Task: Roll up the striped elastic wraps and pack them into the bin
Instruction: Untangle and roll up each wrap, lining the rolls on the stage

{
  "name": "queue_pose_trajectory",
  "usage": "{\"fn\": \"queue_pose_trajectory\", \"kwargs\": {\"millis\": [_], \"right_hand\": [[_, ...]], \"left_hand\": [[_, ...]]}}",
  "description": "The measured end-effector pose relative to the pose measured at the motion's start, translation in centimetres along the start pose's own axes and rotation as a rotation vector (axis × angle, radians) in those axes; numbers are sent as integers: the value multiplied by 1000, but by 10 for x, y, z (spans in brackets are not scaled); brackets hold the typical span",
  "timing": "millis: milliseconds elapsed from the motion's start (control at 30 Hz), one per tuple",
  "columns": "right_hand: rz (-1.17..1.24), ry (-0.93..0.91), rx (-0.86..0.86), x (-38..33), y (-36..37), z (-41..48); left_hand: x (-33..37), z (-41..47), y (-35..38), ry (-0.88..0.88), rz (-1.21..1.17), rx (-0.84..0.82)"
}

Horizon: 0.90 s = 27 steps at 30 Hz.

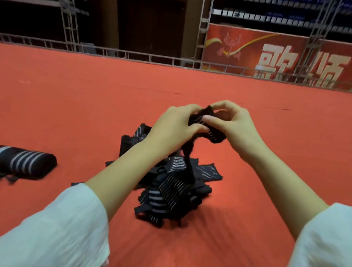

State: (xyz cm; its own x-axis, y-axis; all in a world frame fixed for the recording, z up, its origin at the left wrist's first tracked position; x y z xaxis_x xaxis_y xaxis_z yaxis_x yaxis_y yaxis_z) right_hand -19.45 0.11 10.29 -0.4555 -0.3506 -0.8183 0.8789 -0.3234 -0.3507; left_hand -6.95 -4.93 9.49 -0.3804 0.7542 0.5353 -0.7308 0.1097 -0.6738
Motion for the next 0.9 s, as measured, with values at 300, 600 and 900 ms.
{"fn": "queue_pose_trajectory", "kwargs": {"millis": [300, 600, 900], "right_hand": [[145, 54, -29, -45, -14, -19], [118, 19, 119, -75, -9, -49], [244, -141, 11, -157, 36, -65]], "left_hand": [[43, -18, -57, -69, -488, 100], [67, -49, -90, -27, -509, 160], [88, -69, -134, 15, -457, 172]]}}
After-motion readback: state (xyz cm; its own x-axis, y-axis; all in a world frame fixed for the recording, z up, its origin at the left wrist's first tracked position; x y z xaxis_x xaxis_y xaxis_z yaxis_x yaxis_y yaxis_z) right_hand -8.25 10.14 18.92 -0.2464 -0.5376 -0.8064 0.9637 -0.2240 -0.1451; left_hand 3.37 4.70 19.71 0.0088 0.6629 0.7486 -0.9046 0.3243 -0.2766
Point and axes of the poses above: each hand's wrist, its own z-axis towards the middle knuckle, its own y-axis out of the palm, x = y × z, the point moved 6 cm from there along z, towards the middle knuckle, and after that the axes turned 4 degrees about -x, right-handed, at the moved point
